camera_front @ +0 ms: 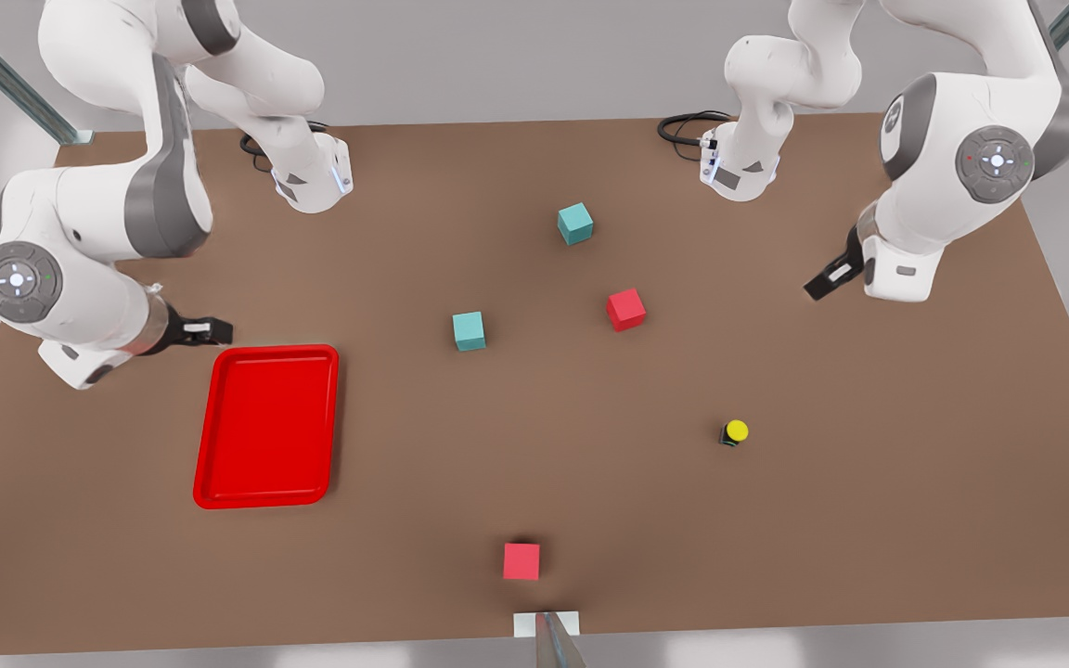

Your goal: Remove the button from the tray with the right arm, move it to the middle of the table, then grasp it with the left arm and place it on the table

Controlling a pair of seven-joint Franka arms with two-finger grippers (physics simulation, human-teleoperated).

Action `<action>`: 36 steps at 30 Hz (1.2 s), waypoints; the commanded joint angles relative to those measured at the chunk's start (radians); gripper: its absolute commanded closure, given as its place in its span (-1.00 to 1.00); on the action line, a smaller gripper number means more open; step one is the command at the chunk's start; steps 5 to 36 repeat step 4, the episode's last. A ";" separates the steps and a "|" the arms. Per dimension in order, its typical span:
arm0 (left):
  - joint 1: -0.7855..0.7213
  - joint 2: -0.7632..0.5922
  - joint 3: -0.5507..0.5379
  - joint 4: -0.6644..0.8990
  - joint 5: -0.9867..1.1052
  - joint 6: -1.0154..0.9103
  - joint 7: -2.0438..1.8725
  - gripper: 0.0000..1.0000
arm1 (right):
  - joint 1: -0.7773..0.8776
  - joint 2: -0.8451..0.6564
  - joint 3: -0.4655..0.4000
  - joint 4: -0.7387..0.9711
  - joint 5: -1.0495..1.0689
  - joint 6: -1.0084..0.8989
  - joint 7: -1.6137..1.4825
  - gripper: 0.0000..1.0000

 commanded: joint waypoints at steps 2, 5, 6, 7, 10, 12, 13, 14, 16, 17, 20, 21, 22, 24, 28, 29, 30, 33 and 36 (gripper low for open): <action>-0.119 -0.001 0.009 0.000 -0.005 0.022 1.009 -1.00 | -0.011 -0.003 0.001 0.000 0.042 0.042 -0.009 -1.00; -0.119 -0.001 0.008 0.000 -0.005 0.022 1.007 -1.00 | -0.010 -0.001 0.001 0.000 0.040 0.042 -0.009 -1.00; -0.119 -0.001 0.008 0.000 -0.005 0.022 1.007 -1.00 | -0.010 -0.001 0.001 0.000 0.040 0.042 -0.009 -1.00; -0.119 -0.001 0.008 0.000 -0.005 0.022 1.007 -1.00 | -0.010 -0.001 0.001 0.000 0.040 0.042 -0.009 -1.00; -0.119 -0.001 0.008 0.000 -0.005 0.022 1.007 -1.00 | -0.010 -0.001 0.001 0.000 0.040 0.042 -0.009 -1.00; -0.119 -0.001 0.008 0.000 -0.005 0.022 1.007 -1.00 | -0.010 -0.001 0.001 0.000 0.040 0.042 -0.009 -1.00; -0.119 -0.001 0.008 0.000 -0.005 0.022 1.007 -1.00 | -0.010 -0.001 0.001 0.000 0.040 0.042 -0.009 -1.00; -0.119 -0.001 0.008 0.000 -0.005 0.022 1.007 -1.00 | -0.010 -0.001 0.001 0.000 0.040 0.042 -0.009 -1.00; -0.119 -0.001 0.008 0.000 -0.005 0.022 1.007 -1.00 | -0.010 -0.001 0.001 0.000 0.040 0.042 -0.009 -1.00; -0.119 -0.001 0.008 0.000 -0.005 0.022 1.007 -1.00 | -0.010 -0.001 0.001 0.000 0.040 0.042 -0.009 -1.00; -0.119 -0.001 0.008 0.000 -0.005 0.022 1.007 -1.00 | -0.010 -0.001 0.001 0.000 0.040 0.042 -0.009 -1.00; -0.119 -0.001 0.008 0.000 -0.005 0.022 1.007 -1.00 | -0.010 -0.001 0.001 0.000 0.040 0.042 -0.009 -1.00; -0.119 -0.001 0.008 0.000 -0.005 0.022 1.007 -1.00 | -0.010 -0.001 0.001 0.000 0.040 0.042 -0.009 -1.00; -0.119 -0.001 0.008 0.000 -0.005 0.022 1.007 -1.00 | -0.010 -0.001 0.001 0.000 0.040 0.042 -0.009 -1.00; -0.119 -0.001 0.008 0.000 -0.005 0.022 1.007 -1.00 | -0.010 -0.001 0.001 0.000 0.040 0.042 -0.009 -1.00; -0.119 -0.001 0.008 0.000 -0.005 0.022 1.007 -1.00 | -0.010 -0.001 0.001 0.000 0.040 0.042 -0.009 -1.00; -0.119 -0.001 0.008 0.000 -0.005 0.022 1.007 -1.00 | -0.010 -0.001 0.001 0.000 0.040 0.042 -0.009 -1.00; -0.119 -0.001 0.008 0.000 -0.005 0.022 1.007 -1.00 | -0.010 -0.001 0.001 0.000 0.040 0.042 -0.009 -1.00; -0.119 -0.001 0.008 0.000 -0.005 0.022 1.007 -1.00 | -0.010 -0.001 0.001 0.000 0.040 0.042 -0.009 -1.00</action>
